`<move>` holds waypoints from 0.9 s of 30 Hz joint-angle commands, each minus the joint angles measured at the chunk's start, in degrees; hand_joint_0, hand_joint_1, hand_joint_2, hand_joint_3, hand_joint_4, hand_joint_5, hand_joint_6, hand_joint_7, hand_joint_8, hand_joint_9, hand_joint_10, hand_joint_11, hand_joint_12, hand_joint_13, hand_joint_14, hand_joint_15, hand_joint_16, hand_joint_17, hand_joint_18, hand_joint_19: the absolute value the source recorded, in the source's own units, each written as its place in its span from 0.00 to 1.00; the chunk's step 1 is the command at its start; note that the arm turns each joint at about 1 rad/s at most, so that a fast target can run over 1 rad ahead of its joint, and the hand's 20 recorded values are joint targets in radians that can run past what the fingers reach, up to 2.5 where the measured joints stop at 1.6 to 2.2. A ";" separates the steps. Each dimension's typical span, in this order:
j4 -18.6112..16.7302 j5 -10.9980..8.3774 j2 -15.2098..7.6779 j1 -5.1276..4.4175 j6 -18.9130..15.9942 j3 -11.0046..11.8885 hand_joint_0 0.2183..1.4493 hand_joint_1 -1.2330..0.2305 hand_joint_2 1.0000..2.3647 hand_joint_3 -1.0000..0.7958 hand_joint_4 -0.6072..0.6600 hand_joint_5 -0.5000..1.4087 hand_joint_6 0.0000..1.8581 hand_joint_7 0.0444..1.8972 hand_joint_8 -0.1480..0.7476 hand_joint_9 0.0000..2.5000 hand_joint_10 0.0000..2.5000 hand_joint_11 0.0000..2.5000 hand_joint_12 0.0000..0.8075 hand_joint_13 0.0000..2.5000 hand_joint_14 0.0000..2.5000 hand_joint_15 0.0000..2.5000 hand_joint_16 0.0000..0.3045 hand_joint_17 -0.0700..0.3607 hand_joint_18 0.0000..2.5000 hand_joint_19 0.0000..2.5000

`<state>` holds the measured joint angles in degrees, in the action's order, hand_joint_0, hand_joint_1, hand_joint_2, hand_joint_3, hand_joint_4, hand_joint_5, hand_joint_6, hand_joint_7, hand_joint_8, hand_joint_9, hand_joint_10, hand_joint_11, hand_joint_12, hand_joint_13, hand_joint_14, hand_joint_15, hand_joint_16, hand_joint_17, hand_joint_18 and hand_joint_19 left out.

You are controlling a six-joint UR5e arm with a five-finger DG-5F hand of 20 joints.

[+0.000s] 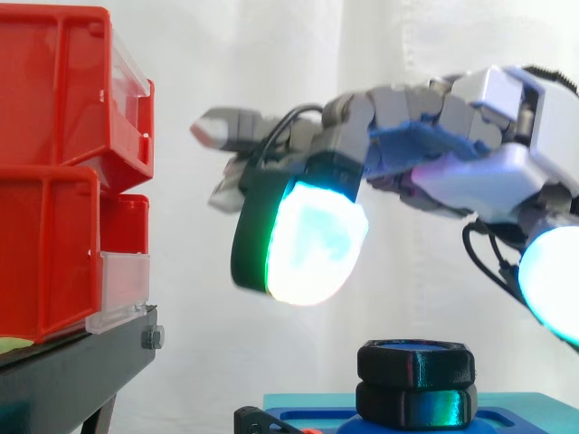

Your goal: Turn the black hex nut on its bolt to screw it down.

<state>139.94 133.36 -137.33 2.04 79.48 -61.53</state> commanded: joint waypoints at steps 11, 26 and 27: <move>2.01 0.32 -0.57 1.74 -0.73 0.01 0.21 0.49 0.00 0.28 0.75 0.20 0.27 0.51 0.56 0.16 0.00 0.04 0.35 0.08 0.00 0.00 0.13 0.37 0.02 0.13; 1.65 2.08 -0.66 3.24 -0.73 0.45 0.18 0.41 0.00 0.28 0.76 0.20 0.27 0.54 0.58 0.16 0.00 0.03 0.37 0.08 0.00 0.00 0.14 0.39 0.04 0.13; 1.65 2.08 -0.66 3.24 -0.73 0.45 0.17 0.41 0.00 0.28 0.76 0.21 0.27 0.54 0.59 0.16 0.00 0.03 0.37 0.08 0.00 0.00 0.14 0.39 0.04 0.13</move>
<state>141.53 135.41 -137.98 5.20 78.70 -61.10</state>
